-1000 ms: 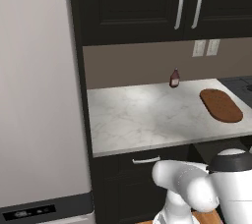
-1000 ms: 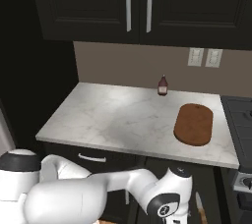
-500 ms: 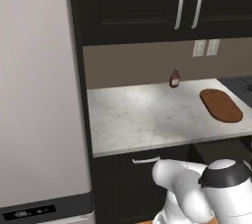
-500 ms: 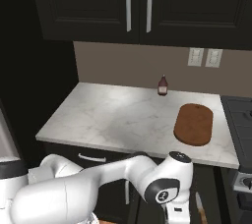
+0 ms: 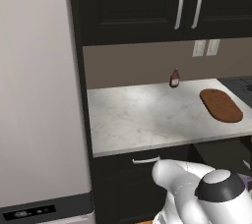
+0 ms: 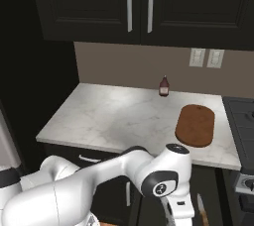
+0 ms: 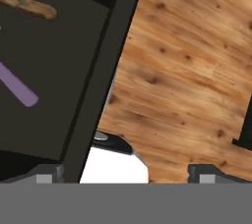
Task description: Open the drawer on the right and place the cutting tools on the cutting board.
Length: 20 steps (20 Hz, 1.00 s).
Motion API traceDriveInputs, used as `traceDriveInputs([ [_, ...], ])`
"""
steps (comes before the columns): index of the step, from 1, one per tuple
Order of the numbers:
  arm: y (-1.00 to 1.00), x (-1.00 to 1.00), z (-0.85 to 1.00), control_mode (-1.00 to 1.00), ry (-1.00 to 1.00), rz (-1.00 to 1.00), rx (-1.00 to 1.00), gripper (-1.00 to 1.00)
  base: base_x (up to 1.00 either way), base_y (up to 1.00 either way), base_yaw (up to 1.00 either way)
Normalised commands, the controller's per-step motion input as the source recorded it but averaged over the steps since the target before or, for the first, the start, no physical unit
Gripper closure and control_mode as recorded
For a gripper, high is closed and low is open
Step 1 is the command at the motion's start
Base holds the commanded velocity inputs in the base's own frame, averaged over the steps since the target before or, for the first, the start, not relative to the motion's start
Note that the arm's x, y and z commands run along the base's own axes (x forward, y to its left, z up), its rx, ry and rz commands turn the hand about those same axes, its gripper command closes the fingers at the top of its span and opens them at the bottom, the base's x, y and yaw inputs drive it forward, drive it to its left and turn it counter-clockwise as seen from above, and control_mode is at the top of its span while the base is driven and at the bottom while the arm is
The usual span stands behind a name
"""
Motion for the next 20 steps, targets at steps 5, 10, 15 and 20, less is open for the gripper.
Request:
traceDriveInputs([
  [5,0.00,0.03,0.06,-1.00,-0.03,0.16,0.00,-1.00,0.00,0.00,0.00],
  [10,0.00,0.13,0.00,-1.00,-0.07,0.18,0.00,-1.00,0.00,0.00,0.00],
  [15,0.00,0.17,0.06,-1.00,-0.01,0.16,0.00,-1.00,0.00,0.00,0.00],
  [20,0.00,0.22,0.00,-1.00,0.00,0.10,0.00,-1.00,0.00,0.00,0.00],
])
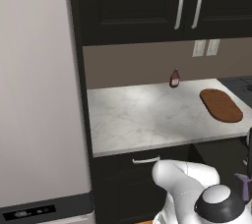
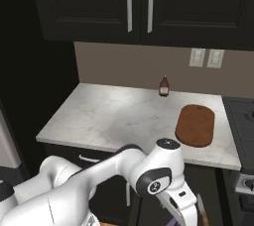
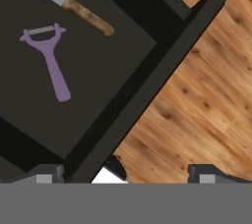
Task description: Open the drawer on the right and place the cutting tools on the cutting board.
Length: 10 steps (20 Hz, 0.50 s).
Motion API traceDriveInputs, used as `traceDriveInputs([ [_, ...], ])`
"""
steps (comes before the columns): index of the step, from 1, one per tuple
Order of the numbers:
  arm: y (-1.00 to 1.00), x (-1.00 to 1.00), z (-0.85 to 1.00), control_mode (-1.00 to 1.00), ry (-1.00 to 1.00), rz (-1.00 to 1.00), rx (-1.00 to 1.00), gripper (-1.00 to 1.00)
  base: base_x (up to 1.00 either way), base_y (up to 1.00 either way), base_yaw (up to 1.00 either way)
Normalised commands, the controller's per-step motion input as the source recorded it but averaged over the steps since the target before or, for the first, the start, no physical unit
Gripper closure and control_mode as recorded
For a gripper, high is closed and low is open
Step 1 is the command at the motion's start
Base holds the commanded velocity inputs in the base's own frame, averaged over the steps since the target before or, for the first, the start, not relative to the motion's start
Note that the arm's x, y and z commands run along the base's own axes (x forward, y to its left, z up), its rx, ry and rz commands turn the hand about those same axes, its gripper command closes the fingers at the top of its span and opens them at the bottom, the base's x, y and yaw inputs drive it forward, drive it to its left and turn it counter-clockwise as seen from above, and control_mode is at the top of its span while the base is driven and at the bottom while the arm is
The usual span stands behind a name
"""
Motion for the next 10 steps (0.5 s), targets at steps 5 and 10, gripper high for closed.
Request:
traceDriveInputs([
  [5,0.00,0.11,0.00,-1.00,0.00,0.09,0.00,-1.00,0.00,0.00,0.00],
  [10,0.00,0.00,-0.15,-1.00,-0.02,0.10,0.00,-1.00,0.00,0.00,0.00],
])
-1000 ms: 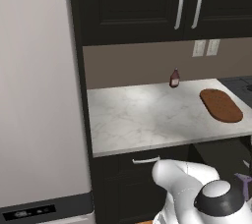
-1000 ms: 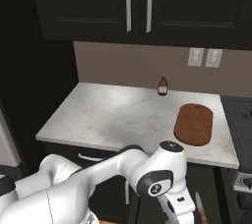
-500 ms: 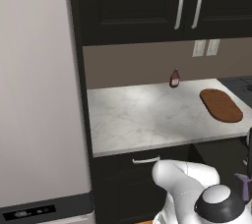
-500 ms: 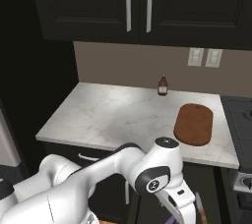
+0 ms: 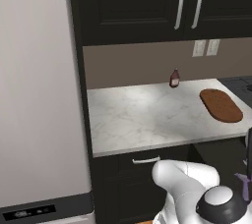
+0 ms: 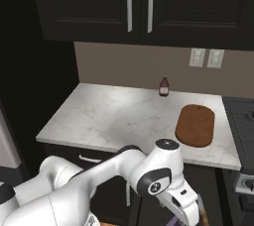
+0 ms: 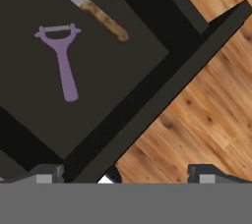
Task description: Open the drawer on the right and place the cutting tools on the cutting board.
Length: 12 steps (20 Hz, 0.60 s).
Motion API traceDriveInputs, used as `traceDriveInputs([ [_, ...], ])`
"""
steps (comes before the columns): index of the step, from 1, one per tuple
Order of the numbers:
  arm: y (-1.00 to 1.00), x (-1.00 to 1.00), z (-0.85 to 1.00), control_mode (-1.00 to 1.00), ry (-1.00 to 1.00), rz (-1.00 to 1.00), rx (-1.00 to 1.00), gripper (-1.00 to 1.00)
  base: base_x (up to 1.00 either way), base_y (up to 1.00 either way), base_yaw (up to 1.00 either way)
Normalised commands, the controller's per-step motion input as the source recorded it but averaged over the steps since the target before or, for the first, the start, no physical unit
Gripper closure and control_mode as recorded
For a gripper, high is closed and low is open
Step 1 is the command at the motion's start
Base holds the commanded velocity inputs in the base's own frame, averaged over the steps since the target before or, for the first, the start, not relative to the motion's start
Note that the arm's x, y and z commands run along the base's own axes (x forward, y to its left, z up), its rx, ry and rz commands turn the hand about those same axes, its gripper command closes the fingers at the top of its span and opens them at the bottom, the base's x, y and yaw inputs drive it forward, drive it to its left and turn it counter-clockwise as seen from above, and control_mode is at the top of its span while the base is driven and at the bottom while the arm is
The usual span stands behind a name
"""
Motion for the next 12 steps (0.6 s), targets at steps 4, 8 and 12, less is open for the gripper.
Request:
traceDriveInputs([
  [4,-0.03,0.00,-0.22,-1.00,-0.03,0.07,0.00,-1.00,0.00,0.00,0.00],
  [8,-0.10,0.17,-0.17,-1.00,-0.03,0.06,0.00,-1.00,0.00,0.00,0.00],
  [12,-0.13,0.26,-0.11,-1.00,0.00,0.04,0.00,-1.00,0.00,0.00,0.00],
])
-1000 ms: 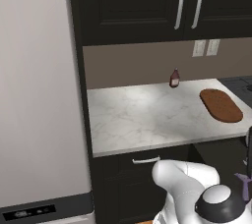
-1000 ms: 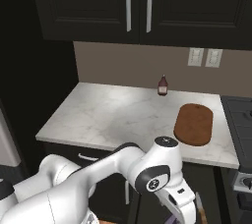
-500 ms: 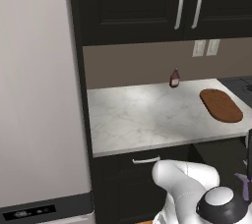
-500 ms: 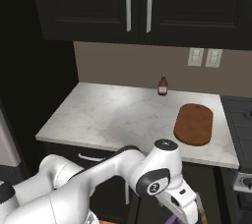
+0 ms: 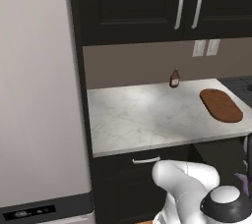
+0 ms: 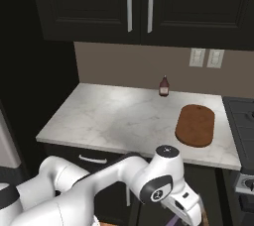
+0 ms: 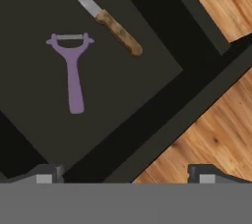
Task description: Open the drawer on the right and place the cutting tools on the cutting board.
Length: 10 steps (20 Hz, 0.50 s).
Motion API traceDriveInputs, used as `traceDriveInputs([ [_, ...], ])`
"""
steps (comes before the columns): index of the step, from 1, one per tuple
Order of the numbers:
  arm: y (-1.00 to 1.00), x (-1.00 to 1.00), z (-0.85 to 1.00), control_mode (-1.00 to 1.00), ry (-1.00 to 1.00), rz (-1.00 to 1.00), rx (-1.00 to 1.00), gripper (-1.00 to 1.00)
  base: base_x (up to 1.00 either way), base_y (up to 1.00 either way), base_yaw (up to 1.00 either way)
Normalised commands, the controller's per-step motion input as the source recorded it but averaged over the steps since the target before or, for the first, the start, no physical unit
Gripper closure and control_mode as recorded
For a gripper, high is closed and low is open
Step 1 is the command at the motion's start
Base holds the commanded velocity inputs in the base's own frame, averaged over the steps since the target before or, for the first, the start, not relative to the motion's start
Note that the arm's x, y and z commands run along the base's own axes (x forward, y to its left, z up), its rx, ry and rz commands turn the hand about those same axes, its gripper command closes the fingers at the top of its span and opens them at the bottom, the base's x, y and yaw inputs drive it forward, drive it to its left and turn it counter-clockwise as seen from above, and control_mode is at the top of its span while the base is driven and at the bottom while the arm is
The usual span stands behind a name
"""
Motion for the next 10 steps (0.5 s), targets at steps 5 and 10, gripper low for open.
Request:
traceDriveInputs([
  [5,-0.11,0.27,-0.13,-1.00,0.00,0.04,0.00,-1.00,0.00,0.00,0.00],
  [10,-0.01,0.15,-0.22,-1.00,0.00,0.03,0.02,-1.00,0.00,0.00,0.00],
])
